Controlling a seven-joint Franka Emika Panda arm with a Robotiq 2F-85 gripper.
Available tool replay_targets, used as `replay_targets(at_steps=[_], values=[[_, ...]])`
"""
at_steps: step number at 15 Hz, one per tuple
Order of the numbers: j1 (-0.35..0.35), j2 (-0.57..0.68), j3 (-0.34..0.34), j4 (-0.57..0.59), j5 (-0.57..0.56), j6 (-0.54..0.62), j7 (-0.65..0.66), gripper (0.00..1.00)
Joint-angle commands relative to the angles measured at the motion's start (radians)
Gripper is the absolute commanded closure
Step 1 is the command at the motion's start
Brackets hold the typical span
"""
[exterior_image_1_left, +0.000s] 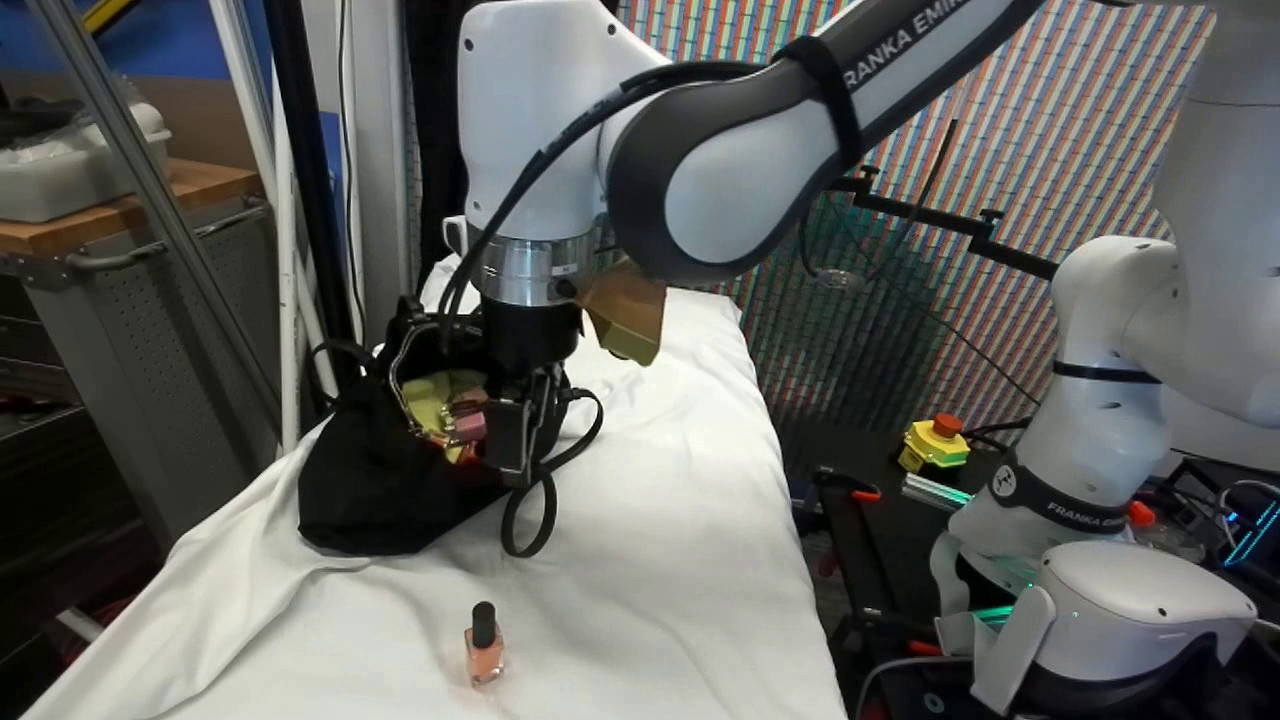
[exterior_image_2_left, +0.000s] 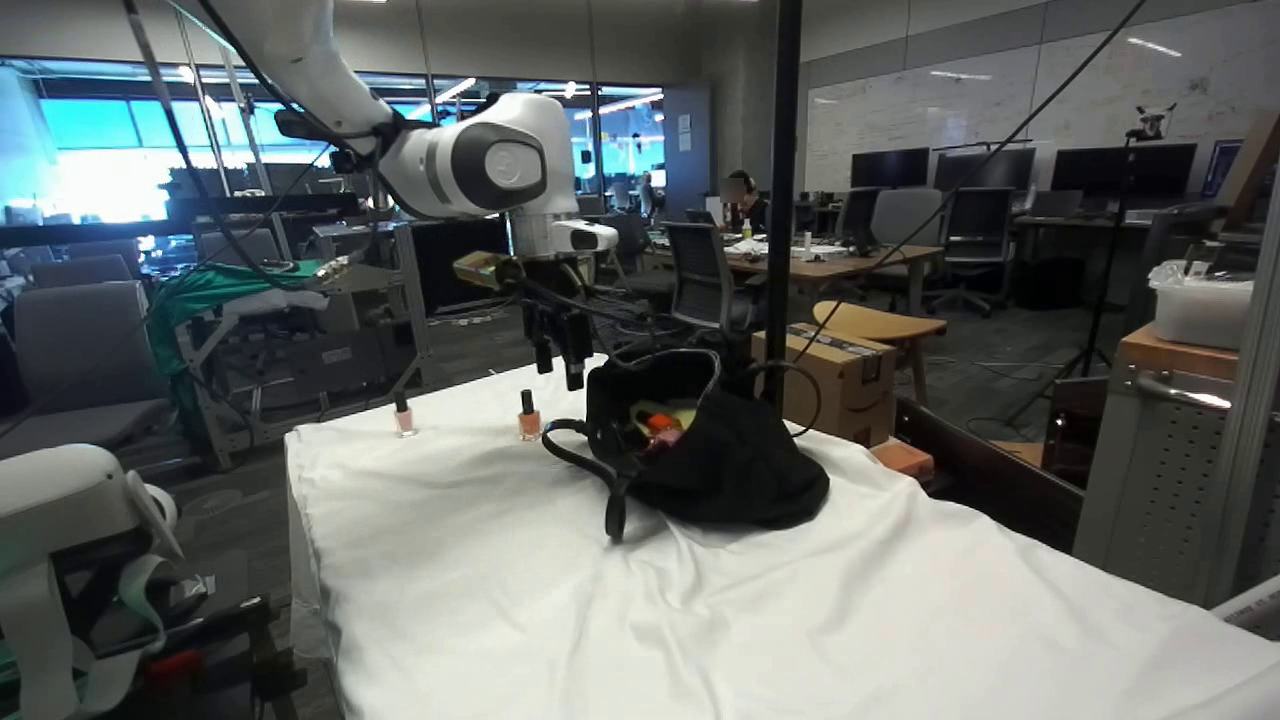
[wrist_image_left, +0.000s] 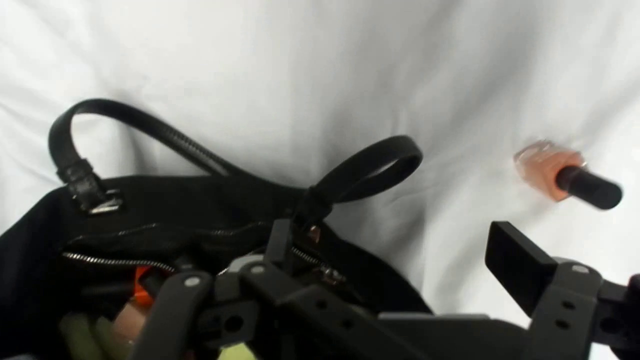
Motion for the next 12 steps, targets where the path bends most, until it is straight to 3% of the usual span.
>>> replay_targets(at_steps=[1,6,12], values=[[0.022,-0.096,0.044,-0.128,0.043,0.032,0.006,0.00],[0.062,-0.069,0.095,-0.133,0.070,0.056,0.034,0.00],[0.091,-0.016,0.106,-0.087,0.117,0.136,0.126,0.00]])
